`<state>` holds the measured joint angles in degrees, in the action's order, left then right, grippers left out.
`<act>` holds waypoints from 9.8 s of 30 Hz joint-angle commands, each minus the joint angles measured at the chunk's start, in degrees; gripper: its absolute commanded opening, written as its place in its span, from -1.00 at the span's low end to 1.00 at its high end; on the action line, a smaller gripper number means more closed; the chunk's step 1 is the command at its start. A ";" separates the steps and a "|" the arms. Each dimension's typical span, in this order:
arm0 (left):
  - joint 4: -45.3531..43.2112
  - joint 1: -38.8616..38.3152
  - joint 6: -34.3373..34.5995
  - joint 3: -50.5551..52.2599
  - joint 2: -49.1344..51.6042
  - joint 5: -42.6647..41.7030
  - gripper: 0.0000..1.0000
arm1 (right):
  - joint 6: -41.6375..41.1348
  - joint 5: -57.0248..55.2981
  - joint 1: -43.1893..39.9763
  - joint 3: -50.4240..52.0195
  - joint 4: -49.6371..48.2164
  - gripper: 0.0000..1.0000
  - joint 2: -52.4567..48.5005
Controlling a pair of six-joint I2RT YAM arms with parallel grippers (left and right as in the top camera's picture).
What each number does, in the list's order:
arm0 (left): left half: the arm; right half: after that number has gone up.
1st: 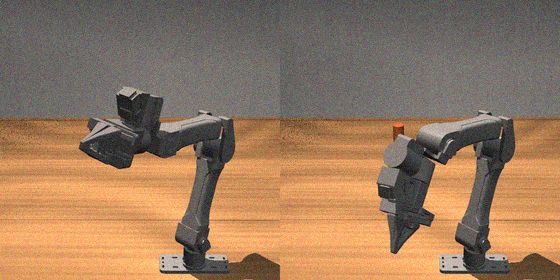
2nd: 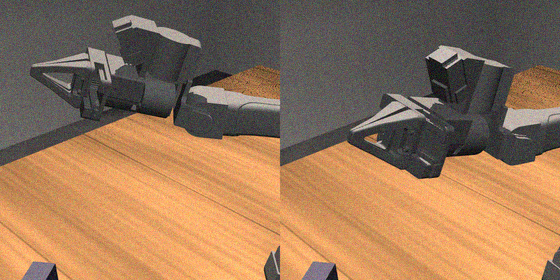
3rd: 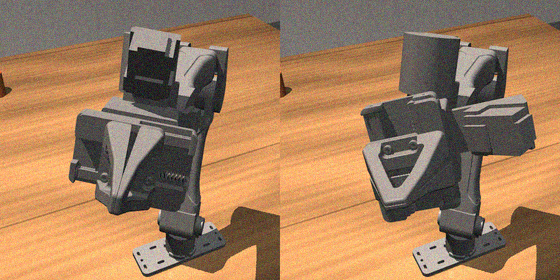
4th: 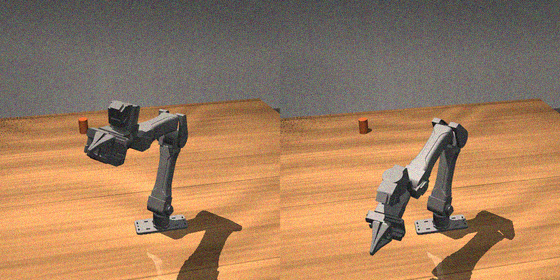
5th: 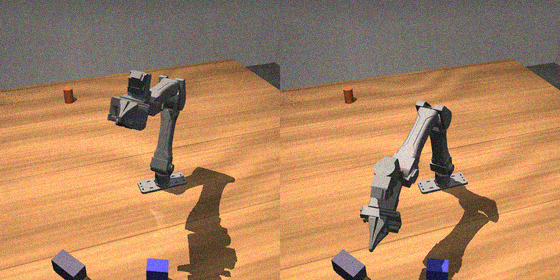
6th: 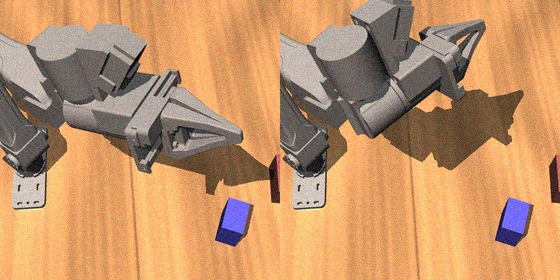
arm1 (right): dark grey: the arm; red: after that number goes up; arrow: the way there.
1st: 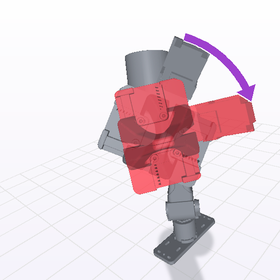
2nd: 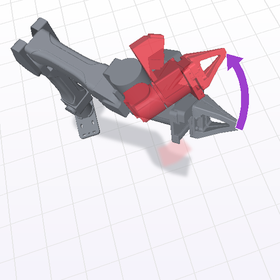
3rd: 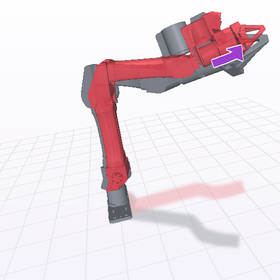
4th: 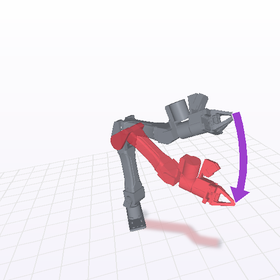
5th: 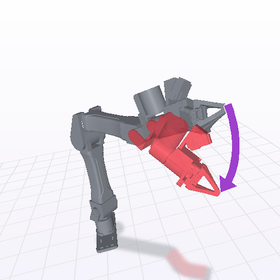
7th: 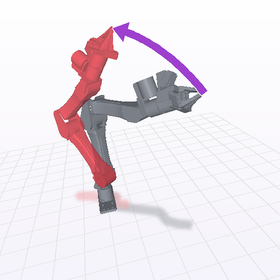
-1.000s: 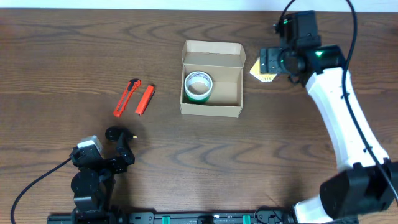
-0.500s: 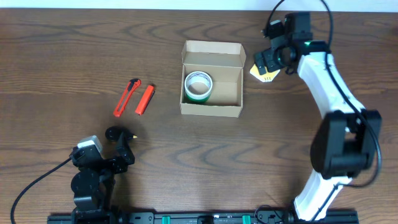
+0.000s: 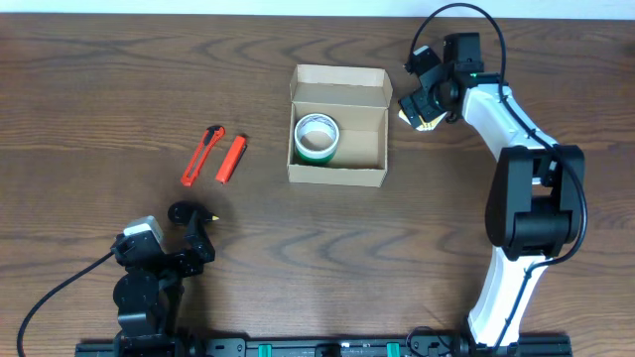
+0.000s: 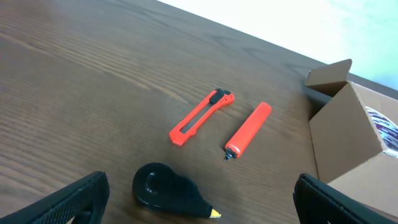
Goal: Pack container
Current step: 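Reach the right gripper to the yellow sticky-note pad and grasp it, then carry the yellow pad with the right gripper and lower it into the box, then withdraw the right gripper and reach the left gripper to the red cutters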
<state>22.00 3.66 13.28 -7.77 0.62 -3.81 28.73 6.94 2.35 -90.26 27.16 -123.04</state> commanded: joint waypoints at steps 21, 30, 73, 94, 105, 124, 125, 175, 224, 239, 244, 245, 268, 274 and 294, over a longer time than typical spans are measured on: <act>0.00 0.24 -0.87 1.25 -0.37 0.83 0.91 | 5.25 12.85 -3.50 -0.17 -4.37 0.98 -6.99; 0.00 0.24 -0.87 1.25 -0.37 0.83 0.91 | 5.25 12.81 -3.50 -0.17 -2.47 0.98 -7.48; 0.00 0.24 -0.87 1.25 -0.37 0.83 0.91 | -13.99 8.79 -2.25 -35.91 31.80 0.41 -7.45; 0.00 0.24 -0.87 1.25 -0.37 0.83 0.91 | -29.35 -6.05 25.18 -52.81 50.31 0.45 -7.48; 0.00 0.24 -0.87 1.25 -0.37 0.83 0.91 | -40.15 -25.46 29.77 -51.60 51.63 0.41 -7.48; 0.00 0.24 -0.87 1.25 -0.37 0.83 0.91 | -46.10 -32.09 29.66 -41.86 42.82 0.33 -7.61; 0.00 0.24 -0.87 1.25 -0.37 0.83 0.91 | -46.07 -32.09 29.66 -41.83 42.66 0.33 -7.61; 0.00 0.24 -0.87 1.25 -0.37 0.83 0.91 | -46.05 -22.25 33.94 -43.04 44.68 0.99 -7.54; 0.00 0.24 -0.87 1.25 -0.37 0.83 0.91 | -38.01 -10.38 25.57 -31.30 46.38 -0.98 1.90; 0.00 0.24 -0.87 1.25 -0.37 0.83 0.91 | -27.36 2.69 18.29 -8.26 42.12 -0.97 29.24; -0.04 0.24 -0.87 1.25 -0.37 1.44 0.91 | -27.41 0.72 18.18 1.29 39.47 -0.97 38.51; -0.04 0.24 -0.90 1.25 -0.37 1.46 0.91 | -27.45 0.31 18.18 1.77 40.44 -0.97 39.30; -3.10 0.15 -16.04 -17.90 13.88 -6.34 0.91 | -27.82 -5.44 18.25 1.90 49.62 0.99 48.04; 10.03 0.07 -22.51 -37.92 37.16 -6.34 0.91 | -27.80 -5.42 18.25 1.90 49.62 0.99 48.04; 7.67 -3.80 -25.33 -52.94 80.08 -15.80 0.91 | -27.80 -5.44 18.25 1.90 49.62 0.98 48.04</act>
<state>29.78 1.26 -9.74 -59.72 77.69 -20.95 0.69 1.72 20.69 -88.44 76.71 -75.05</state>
